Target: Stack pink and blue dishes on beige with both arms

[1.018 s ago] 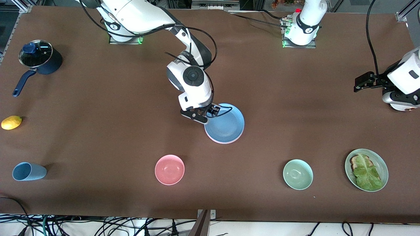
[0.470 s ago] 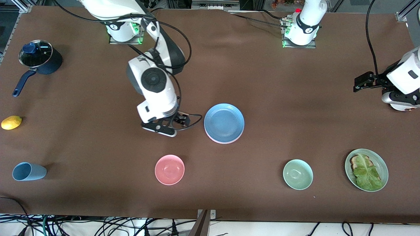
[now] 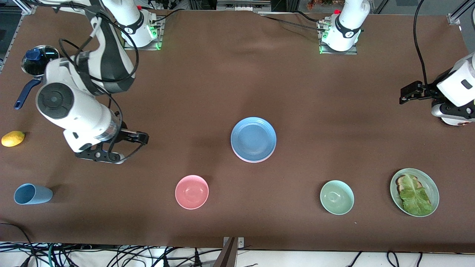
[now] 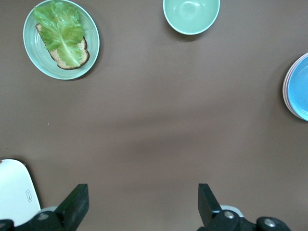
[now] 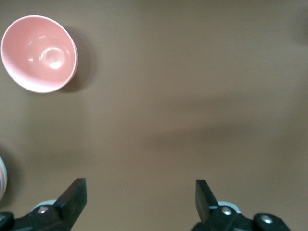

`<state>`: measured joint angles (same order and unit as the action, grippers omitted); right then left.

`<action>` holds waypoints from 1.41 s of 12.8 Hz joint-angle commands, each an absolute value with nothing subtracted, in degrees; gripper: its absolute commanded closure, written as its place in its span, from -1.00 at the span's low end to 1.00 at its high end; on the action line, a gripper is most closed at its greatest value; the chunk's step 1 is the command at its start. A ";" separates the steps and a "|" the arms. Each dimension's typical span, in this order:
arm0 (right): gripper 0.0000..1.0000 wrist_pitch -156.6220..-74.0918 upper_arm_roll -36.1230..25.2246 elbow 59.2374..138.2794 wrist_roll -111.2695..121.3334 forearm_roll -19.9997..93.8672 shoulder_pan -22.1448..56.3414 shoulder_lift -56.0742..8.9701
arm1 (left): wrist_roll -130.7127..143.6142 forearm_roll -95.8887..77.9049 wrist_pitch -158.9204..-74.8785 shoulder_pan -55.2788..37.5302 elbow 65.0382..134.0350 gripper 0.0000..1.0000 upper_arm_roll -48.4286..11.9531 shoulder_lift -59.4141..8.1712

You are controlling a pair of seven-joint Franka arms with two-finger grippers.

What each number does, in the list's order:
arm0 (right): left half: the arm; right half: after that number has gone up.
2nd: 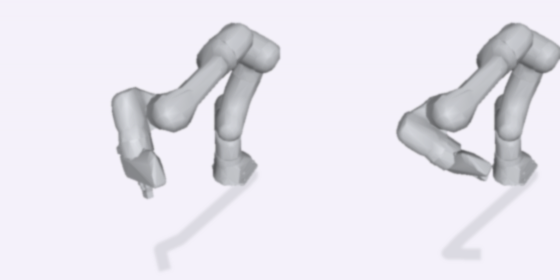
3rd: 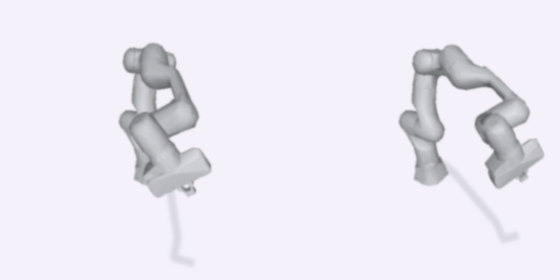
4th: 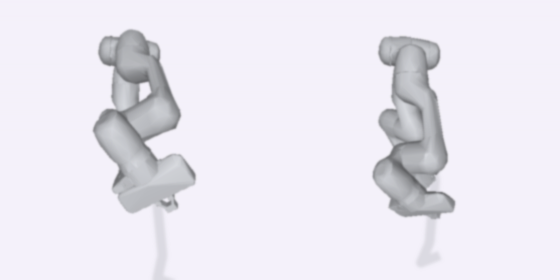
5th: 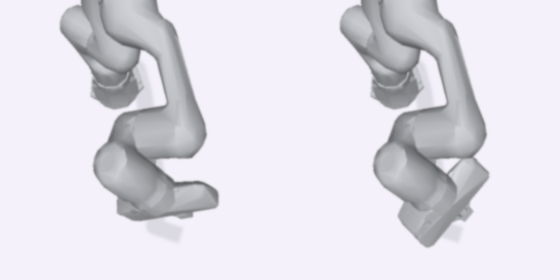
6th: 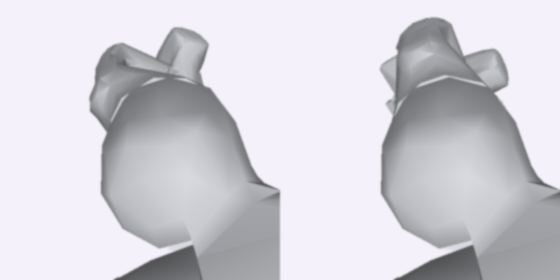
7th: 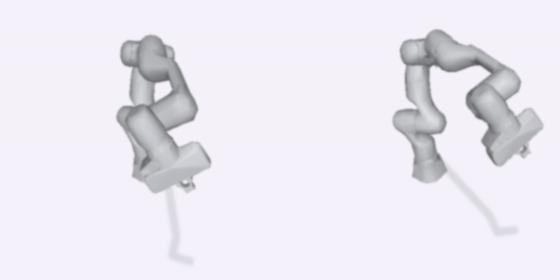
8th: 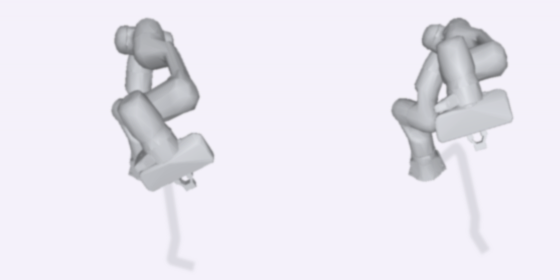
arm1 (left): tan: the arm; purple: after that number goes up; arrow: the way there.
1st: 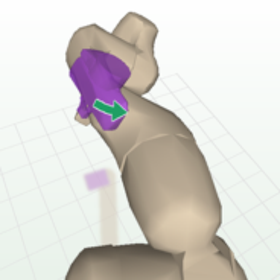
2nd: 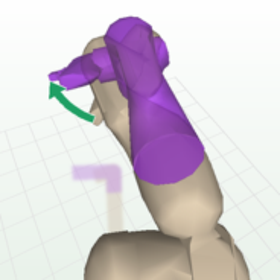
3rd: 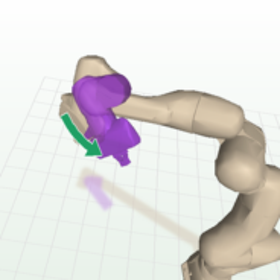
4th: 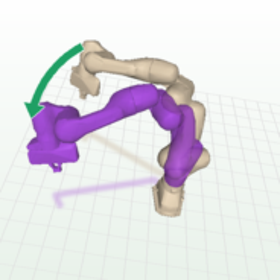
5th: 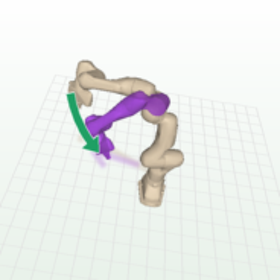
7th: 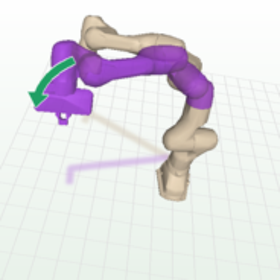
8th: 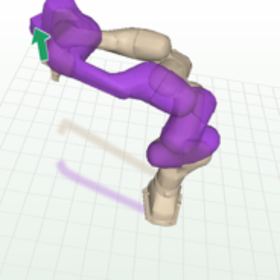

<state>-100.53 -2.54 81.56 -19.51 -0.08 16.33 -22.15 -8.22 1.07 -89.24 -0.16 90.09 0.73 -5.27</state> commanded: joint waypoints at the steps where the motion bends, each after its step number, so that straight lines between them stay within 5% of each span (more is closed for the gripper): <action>1: -1.00 -93.55 -2.55 83.84 -13.64 0.88 14.43 -13.91 | -7.56 0.70 -89.47 -0.70 90.88 -1.00 0.79 -4.57; 7: -1.00 -87.19 2.45 86.91 -0.71 0.88 0.45 -5.72 | -7.12 0.70 -89.47 -0.79 90.97 -1.00 0.79 -4.66; 18: -1.00 -86.40 2.29 85.61 -2.90 -0.09 0.79 -5.01 | -7.12 0.70 -89.47 -0.79 90.97 -1.00 0.79 -4.66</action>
<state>-87.11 1.96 85.98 -2.20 0.08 1.30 -6.27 -7.61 1.07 -89.25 -0.49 90.20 0.66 -5.31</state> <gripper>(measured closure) 0.000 0.000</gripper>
